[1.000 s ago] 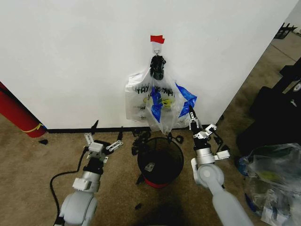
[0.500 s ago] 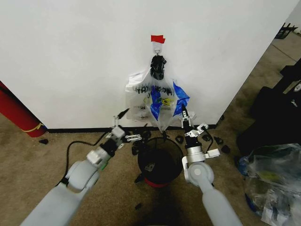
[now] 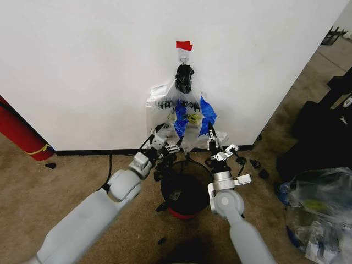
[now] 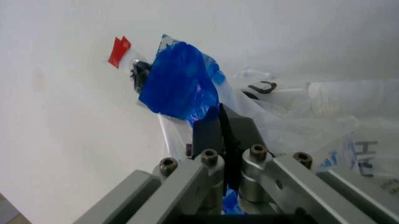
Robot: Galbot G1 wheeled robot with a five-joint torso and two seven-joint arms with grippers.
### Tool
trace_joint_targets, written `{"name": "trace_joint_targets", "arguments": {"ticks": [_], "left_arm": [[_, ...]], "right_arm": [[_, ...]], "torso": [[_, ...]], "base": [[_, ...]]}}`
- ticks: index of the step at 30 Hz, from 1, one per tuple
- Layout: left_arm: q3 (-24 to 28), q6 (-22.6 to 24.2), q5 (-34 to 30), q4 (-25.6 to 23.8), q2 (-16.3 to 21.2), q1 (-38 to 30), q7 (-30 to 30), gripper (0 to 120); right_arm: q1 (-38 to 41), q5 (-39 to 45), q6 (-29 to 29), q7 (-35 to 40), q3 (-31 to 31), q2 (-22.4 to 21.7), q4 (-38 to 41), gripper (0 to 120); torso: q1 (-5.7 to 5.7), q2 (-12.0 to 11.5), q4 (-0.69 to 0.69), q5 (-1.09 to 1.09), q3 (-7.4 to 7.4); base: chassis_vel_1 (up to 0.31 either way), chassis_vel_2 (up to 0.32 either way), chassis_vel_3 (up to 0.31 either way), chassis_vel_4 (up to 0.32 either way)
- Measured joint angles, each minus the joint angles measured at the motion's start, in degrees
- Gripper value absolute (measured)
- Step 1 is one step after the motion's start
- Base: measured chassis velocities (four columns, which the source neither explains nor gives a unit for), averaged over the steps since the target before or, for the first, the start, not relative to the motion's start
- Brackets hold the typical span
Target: Pick up the garbage bag from the wall and place it over the trash bin.
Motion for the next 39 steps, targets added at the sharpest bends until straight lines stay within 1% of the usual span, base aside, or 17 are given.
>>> {"name": "trace_joint_targets", "arguments": {"ticks": [4,7,8,11,15,16,18,22,23,27,29,30,32,33,35,36,39], "left_arm": [[1.45,1.47,3.73,1.88,-2.33,-1.62,-1.02,98],[3.02,2.22,9.41,4.25,-4.79,-3.11,-1.92,98],[3.02,2.22,9.41,4.25,-4.79,-3.11,-1.92,98],[4.59,4.45,14.09,6.76,-6.88,-4.4,-4.98,98],[4.9,5.83,17.21,9.16,-7.89,-4.78,-7.48,88],[4.9,5.83,17.21,9.16,-7.89,-4.78,-7.48,88],[4.76,6.38,17.32,9.21,-7.93,-4.6,-8.47,81],[4.33,6.99,16.43,8.43,-7.55,-4.14,-9.03,62],[4.33,6.99,16.43,8.43,-7.55,-4.14,-9.03,62],[4.05,7.14,15.69,7.03,-7.11,-3.34,-9.04,46],[4.05,7.14,15.69,7.03,-7.11,-3.34,-9.04,46],[3.84,7.22,15.48,6.36,-7.01,-2.9,-9.04,39],[3.63,7.29,15.38,5.8,-6.92,-2.56,-9.06,31],[3.29,7.34,15.35,5.01,-6.73,-2.07,-9.06,24],[2.6,7.37,15.32,3.52,-6.26,-0.97,-9.05,17],[2.6,7.37,15.32,3.52,-6.26,-0.97,-9.05,17],[0.97,7.43,15.22,0.37,-5.32,1.93,-8.96,4]], "right_arm": [[-0.22,-0.29,0.25,-0.08,0.2,0.45,-0.2,0],[-0.41,-0.61,0.4,-0.11,0.53,0.63,-0.23,0],[-0.41,-0.61,0.4,-0.11,0.53,0.63,-0.23,0],[-0.78,-1.08,0.47,-0.23,0.76,0.65,-0.15,0],[-1.15,-1.72,0.59,-0.57,0.88,0.64,0.07,0],[-1.15,-1.72,0.59,-0.57,0.88,0.64,0.07,0],[-1.17,-1.84,0.63,-0.73,0.99,0.51,0.1,0],[-0.94,-1.98,0.73,-1.02,1.21,0.19,-0.23,0],[-0.94,-1.98,0.73,-1.02,1.21,0.19,-0.23,0],[-0.62,-2.19,0.82,-1.16,1.27,0.03,-0.64,0],[-0.62,-2.19,0.82,-1.16,1.27,0.03,-0.64,0],[-0.56,-2.38,0.86,-1.26,1.32,-0.06,-0.76,0],[-0.55,-2.47,0.88,-1.35,1.37,-0.16,-0.79,0],[-0.57,-2.52,0.91,-1.42,1.41,-0.26,-0.83,0],[-0.69,-2.57,0.97,-1.64,1.49,-0.45,-0.95,0],[-0.69,-2.57,0.97,-1.64,1.49,-0.45,-0.95,0],[-0.87,-2.82,1.26,-2.11,1.72,-0.72,-1.45,0]], "torso": [[0.0,0.0,0.0,0.0,0.0],[0.0,0.0,0.0,-0.01,0.0],[0.0,0.0,0.0,-0.01,0.0],[0.0,0.0,-0.02,0.0,0.0],[0.0,0.0,0.0,0.0,0.0],[0.0,0.0,0.0,0.0,0.0],[0.0,0.0,0.0,0.0,0.0],[0.0,0.0,0.0,0.0,0.0],[0.0,0.0,0.0,0.0,0.0],[0.0,0.01,0.0,0.0,0.0],[0.0,0.01,0.0,0.0,0.0],[0.0,0.01,0.0,-0.01,0.0],[0.0,0.01,-0.01,-0.01,0.0],[0.0,0.01,-0.01,-0.01,0.0],[0.0,0.01,-0.01,-0.01,0.0],[0.0,0.01,-0.01,-0.01,0.0],[0.0,0.01,0.0,-0.01,0.0]], "base": [[0.0,0.0,0.0,0.0],[0.0,0.0,0.0,0.0],[0.0,0.0,0.0,0.0],[0.0,0.0,0.0,0.0],[0.0,0.0,0.0,0.0],[0.0,0.0,0.0,0.0],[0.0,0.0,0.0,0.0],[0.0,0.0,0.0,0.0],[0.0,0.0,0.0,0.0],[0.0,0.0,0.0,0.0],[0.0,0.0,0.0,0.0],[0.0,0.0,0.0,0.0],[0.0,0.0,0.0,0.0],[0.0,0.0,0.0,0.0],[0.0,0.0,0.0,0.0],[0.0,0.0,0.0,0.0],[0.0,0.0,0.0,0.0]]}}
